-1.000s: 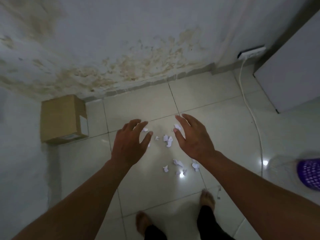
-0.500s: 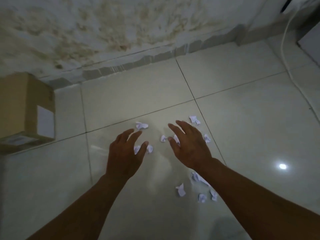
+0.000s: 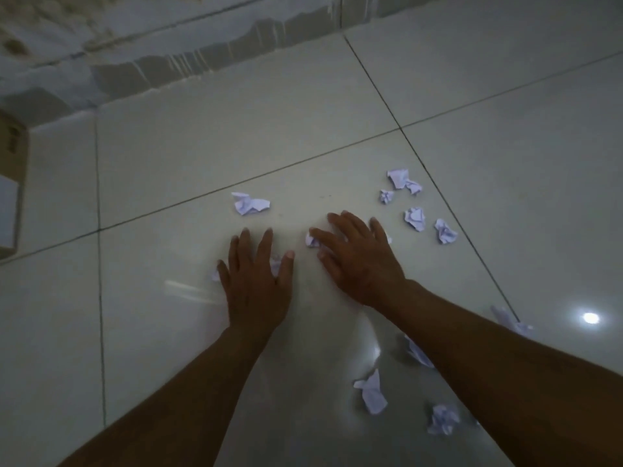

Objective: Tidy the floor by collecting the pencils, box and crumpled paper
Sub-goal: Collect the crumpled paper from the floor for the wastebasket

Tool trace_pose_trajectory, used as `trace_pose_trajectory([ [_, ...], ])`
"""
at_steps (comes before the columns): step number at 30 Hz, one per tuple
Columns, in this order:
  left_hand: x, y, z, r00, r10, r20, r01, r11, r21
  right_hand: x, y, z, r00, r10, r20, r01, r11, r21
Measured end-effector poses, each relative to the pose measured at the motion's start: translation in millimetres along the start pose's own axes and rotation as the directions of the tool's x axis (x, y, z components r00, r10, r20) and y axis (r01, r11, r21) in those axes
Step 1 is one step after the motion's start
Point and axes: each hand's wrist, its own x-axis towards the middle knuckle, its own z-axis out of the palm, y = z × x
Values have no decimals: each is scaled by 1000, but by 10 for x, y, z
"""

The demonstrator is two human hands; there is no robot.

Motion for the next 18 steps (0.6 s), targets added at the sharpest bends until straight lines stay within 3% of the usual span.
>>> trace_pose_trajectory([
  [3,-28,42,92,986,167,-8,-167,986,-3,-52,46,10,996,-16,-93,18,1000,17],
  [7,67,127,158,896,443,-21,-444,896,-26,-140,171,-127,929,64,-363,-57,998,29],
  [9,215,157,144,905,417,-86,-417,909,14,-91,304,-172,908,151,-391,-163,987,2],
  [12,465,159,100,956,255,-145,-240,964,111,56,466,-172,921,268,-284,-284,959,-16],
  [15,691,152,102,992,85,-88,-73,989,131,194,513,-129,937,308,-164,-314,949,-11],
  [18,771,176,135,998,32,-59,-27,995,97,187,464,-73,941,264,-210,-270,963,0],
])
